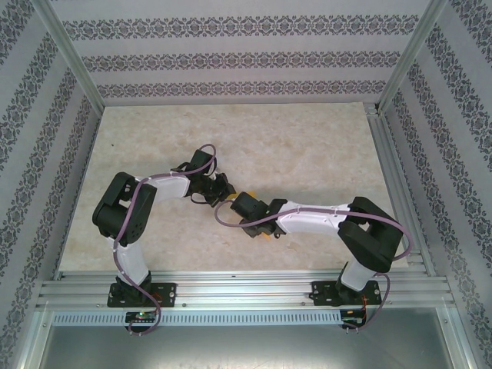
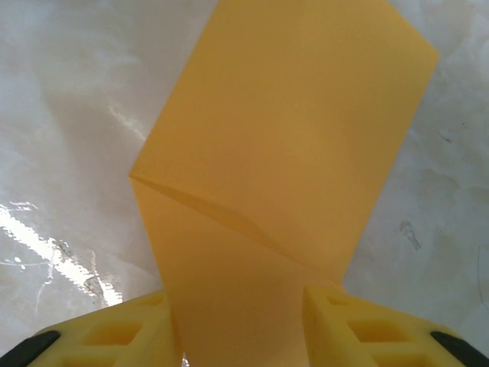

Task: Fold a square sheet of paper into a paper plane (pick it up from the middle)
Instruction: Fold the wing for the fifth time at the center of the table.

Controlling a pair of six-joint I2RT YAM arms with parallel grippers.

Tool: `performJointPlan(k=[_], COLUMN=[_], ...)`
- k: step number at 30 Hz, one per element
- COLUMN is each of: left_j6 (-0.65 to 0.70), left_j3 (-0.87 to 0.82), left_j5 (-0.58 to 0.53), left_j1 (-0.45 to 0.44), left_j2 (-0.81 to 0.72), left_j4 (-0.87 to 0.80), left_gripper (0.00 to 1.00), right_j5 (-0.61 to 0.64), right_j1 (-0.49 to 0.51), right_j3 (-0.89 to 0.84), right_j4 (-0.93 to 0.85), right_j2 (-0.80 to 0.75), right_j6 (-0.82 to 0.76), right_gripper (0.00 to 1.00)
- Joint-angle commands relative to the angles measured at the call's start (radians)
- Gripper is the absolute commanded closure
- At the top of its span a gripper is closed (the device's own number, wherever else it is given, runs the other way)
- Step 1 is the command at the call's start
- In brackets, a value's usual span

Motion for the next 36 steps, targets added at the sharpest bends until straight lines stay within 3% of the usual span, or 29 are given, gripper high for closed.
performJointPlan(k=[1,10,19,23,30,32,36], left_j6=[-0.010,-0.001,0.018,0.055,0.130,0.151,0.179], left_j3=[0.025,0.035,0.055,0.078,0.101,0.102,0.086], left_j5=[0.005,0.003,-0.004,-0.023,-0.075,-0.079,-0.083], left_j1=[-0.008,-0.010,-0.008,-0.005,0.023,0.026,0.026], left_j2=[0.012,0.015,0.009,-0.014,-0.103,-0.124,-0.166], left_j4=[-0.013,-0.026,-0.057,-0.101,-0.180,-0.191,-0.192], left_gripper=[1.00,1.00,1.00,0.89,0.60,0.55,0.56], right_j5=[0.034,0.034,-0.030,-0.158,-0.466,-0.566,-0.667], right_j1=[0.014,0.021,0.006,-0.032,-0.141,-0.178,-0.245], right_j3=[-0.017,-0.025,-0.030,-0.056,-0.138,-0.151,-0.194], right_j4=[-0.019,-0.028,0.000,0.066,0.267,0.318,0.416], right_j2=[-0.011,-0.029,-0.038,-0.064,-0.083,-0.076,-0.073], right_j6=[0.014,0.034,0.052,0.076,0.166,0.193,0.248], right_gripper=[0.60,0.73,0.99,1.00,1.00,1.00,1.00])
